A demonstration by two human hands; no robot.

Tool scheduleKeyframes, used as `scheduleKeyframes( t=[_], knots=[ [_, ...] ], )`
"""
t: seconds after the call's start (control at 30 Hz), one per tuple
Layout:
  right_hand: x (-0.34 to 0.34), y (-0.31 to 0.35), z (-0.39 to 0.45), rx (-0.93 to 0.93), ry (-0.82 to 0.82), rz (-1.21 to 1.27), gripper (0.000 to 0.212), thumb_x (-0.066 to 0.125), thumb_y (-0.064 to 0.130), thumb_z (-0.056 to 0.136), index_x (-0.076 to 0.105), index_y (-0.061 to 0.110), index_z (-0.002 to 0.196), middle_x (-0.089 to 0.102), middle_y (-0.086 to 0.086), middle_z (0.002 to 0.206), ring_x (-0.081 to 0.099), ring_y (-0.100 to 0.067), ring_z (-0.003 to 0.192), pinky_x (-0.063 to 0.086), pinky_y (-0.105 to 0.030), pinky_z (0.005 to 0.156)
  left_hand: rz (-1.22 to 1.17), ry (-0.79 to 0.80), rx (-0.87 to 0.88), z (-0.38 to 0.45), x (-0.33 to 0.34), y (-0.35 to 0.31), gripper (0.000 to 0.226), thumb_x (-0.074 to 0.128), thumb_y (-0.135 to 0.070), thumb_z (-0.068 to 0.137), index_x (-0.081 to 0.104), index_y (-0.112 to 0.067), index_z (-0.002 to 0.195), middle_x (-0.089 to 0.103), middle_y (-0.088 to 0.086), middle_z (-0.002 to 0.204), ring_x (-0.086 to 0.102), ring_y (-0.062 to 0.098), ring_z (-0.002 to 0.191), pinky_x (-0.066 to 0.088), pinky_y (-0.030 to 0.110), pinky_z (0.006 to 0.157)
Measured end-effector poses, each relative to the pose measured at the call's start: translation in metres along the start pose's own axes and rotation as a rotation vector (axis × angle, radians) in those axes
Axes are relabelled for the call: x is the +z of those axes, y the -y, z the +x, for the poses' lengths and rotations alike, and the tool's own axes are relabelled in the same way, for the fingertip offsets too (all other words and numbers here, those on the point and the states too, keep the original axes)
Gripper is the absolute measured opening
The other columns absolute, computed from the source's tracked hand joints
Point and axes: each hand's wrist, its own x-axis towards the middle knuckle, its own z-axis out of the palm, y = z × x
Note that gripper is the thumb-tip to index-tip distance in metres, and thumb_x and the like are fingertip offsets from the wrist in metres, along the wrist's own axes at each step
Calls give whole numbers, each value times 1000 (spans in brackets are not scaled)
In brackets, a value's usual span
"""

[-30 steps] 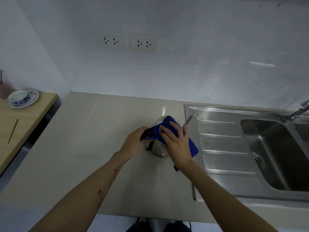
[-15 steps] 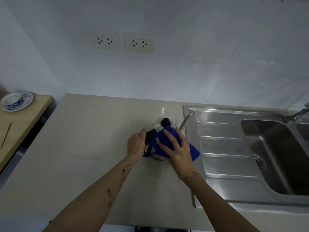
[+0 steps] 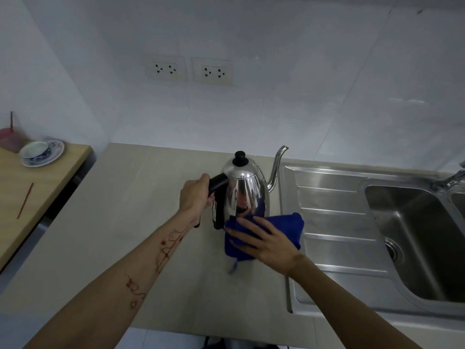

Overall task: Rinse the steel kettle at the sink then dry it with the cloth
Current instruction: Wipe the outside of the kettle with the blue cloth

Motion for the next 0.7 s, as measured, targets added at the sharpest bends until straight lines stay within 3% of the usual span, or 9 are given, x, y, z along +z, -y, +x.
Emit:
scheduleKeyframes(
  t=[0.07, 0.2, 0.27, 0.37, 0.43, 0.57, 0.63, 0.7],
  knots=[
    [-5, -15, -3, -22, -21, -49, 106, 90, 18, 54, 39, 31, 145, 19, 2, 160, -11, -35, 149, -3, -53, 120, -26, 39, 14, -4, -5, -9, 30, 45, -25, 89, 55, -8, 67, 47, 4, 47, 37, 13, 35, 28, 22, 39],
    [-35, -53, 24, 229, -427, 28, 63, 69, 23, 85, 44, 34, 141, 31, 1, 153, 28, -29, 143, 24, -50, 116, -9, 61, 64, -9, -11, -34, 34, 43, -21, 89, 50, -12, 57, 45, 1, 43, 35, 12, 35, 28, 22, 39],
    [-44, -59, 42, 339, -532, 54, 56, 68, 32, 88, 46, 35, 139, 36, 0, 150, 33, -27, 140, 28, -50, 114, -5, 88, 61, -12, -13, -39, 35, 43, -20, 90, 49, -12, 56, 44, 0, 42, 33, 12, 34, 26, 21, 38],
    [-34, -40, 52, 271, -549, 47, 54, 71, 31, 85, 51, 32, 135, 41, 2, 148, 32, -27, 141, 22, -51, 117, -16, 133, 20, -15, -14, -37, 36, 42, -19, 91, 47, -13, 55, 42, 0, 40, 30, 12, 35, 23, 21, 37],
    [-22, -28, 42, 74, -476, -5, 53, 72, 22, 83, 55, 31, 133, 45, 2, 149, 31, -26, 142, 11, -51, 121, -6, 144, 5, -16, -15, -33, 37, 43, -19, 89, 46, -12, 54, 41, 0, 40, 29, 12, 34, 21, 20, 36],
    [-13, -26, 11, -287, -272, -159, 75, 75, 15, 70, 46, 32, 137, 39, 3, 154, 25, -22, 145, -7, -52, 121, -16, 163, -9, -19, -23, -27, 40, 41, -20, 90, 43, -13, 51, 39, 0, 40, 26, 11, 34, 20, 22, 37],
    [-21, -35, 14, -253, -308, -133, 75, 77, 16, 72, 45, 38, 137, 31, 4, 157, 23, -23, 146, -4, -56, 120, 9, 185, 4, -19, -27, -31, 40, 41, -20, 90, 42, -13, 50, 37, 0, 40, 25, 12, 34, 19, 24, 39],
    [-39, -50, 33, -36, -493, -8, 61, 72, 23, 82, 49, 40, 135, 32, 3, 155, 26, -25, 144, 9, -62, 117, 47, 211, 29, -20, -27, -38, 40, 43, -20, 89, 42, -13, 50, 37, 1, 41, 26, 12, 35, 19, 25, 40]
  ],
)
